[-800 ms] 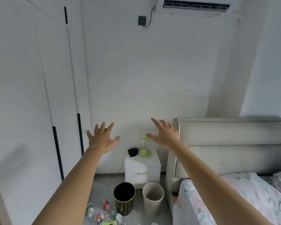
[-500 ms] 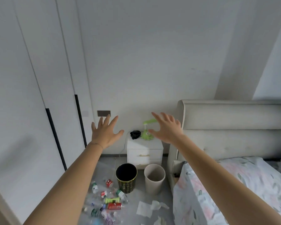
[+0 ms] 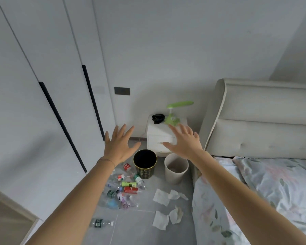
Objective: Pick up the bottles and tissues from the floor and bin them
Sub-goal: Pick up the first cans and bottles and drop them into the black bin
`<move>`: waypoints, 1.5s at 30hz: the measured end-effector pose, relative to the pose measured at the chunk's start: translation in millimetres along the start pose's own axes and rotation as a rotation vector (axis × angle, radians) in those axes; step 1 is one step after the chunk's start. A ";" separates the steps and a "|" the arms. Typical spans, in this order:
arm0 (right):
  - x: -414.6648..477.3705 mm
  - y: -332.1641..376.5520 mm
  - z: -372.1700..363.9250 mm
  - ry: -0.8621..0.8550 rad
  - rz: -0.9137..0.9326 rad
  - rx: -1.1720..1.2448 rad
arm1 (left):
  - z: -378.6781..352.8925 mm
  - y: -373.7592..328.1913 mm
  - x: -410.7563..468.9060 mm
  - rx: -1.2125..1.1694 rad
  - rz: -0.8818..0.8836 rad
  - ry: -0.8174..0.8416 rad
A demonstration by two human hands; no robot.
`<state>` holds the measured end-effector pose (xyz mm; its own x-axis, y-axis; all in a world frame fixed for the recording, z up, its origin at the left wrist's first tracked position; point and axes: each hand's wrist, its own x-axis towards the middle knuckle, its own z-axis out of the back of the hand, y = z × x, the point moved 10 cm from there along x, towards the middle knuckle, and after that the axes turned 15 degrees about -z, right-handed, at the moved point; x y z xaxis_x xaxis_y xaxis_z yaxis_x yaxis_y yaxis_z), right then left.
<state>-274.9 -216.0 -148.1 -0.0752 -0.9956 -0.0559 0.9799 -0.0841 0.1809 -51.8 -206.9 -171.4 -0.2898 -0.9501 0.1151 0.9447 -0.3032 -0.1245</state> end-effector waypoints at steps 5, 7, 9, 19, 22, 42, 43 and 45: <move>28.3 2.4 -46.1 0.071 0.013 -0.013 | -38.0 22.4 9.6 -0.009 0.019 0.053; 42.2 4.9 -65.0 0.096 0.004 -0.008 | -54.7 35.7 16.7 -0.012 0.028 0.073; 56.9 7.3 -84.5 0.126 -0.006 -0.013 | -71.2 51.0 26.1 -0.019 0.034 0.088; 121.3 14.6 -171.8 0.227 -0.064 -0.013 | -158.9 133.1 70.4 -0.079 0.028 0.164; 137.7 10.9 -195.7 0.261 -0.102 -0.011 | -185.5 159.8 75.2 -0.121 0.053 0.164; 209.5 36.4 -326.2 0.539 -0.158 0.092 | -317.6 196.8 82.2 -0.378 0.312 0.245; 212.0 39.8 -330.8 0.540 -0.157 0.088 | -324.3 198.2 79.6 -0.378 0.323 0.264; 216.9 49.7 -339.5 0.547 -0.145 0.081 | -335.6 203.5 79.1 -0.388 0.338 0.295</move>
<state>-179.8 -422.1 -484.6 -0.0798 -0.8090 -0.5824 0.9477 -0.2428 0.2074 66.2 -368.2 -518.4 -0.0654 -0.9618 -0.2657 0.8833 0.0681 -0.4638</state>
